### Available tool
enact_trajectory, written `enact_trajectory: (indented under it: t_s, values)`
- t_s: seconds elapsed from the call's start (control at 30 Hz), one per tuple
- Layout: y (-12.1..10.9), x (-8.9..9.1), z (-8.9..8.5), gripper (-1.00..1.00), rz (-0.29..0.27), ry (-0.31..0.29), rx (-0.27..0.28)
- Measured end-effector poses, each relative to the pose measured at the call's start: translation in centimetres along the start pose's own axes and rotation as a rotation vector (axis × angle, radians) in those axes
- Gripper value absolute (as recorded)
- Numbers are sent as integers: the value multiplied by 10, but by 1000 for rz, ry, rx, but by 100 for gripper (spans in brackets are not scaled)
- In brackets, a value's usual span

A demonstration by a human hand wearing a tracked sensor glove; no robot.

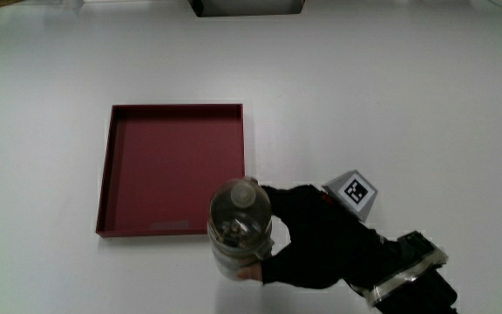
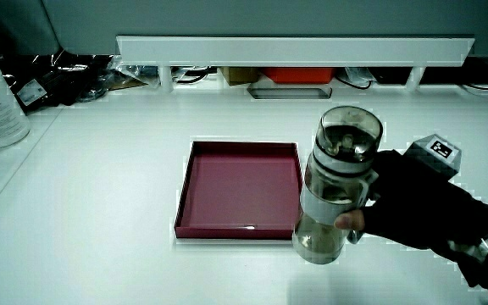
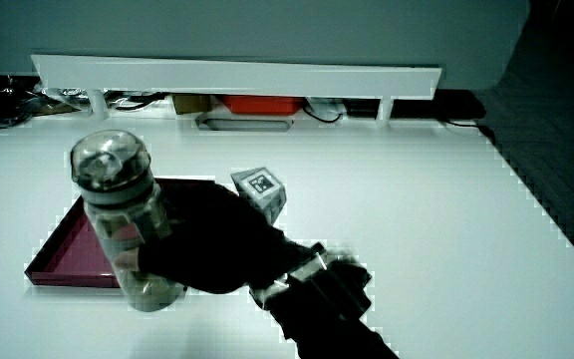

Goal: Place bottle

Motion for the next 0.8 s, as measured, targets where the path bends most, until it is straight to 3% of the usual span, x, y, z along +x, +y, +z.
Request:
enact_trajectory:
  t_s: [0.2, 0.3, 0.8]
  values:
    - [-15, 27, -12, 0, -91, 27, -32]
    - [-22, 36, -15, 0, -134, 7, -49]
    - [-40, 71, -17, 0, -193, 88, -32]
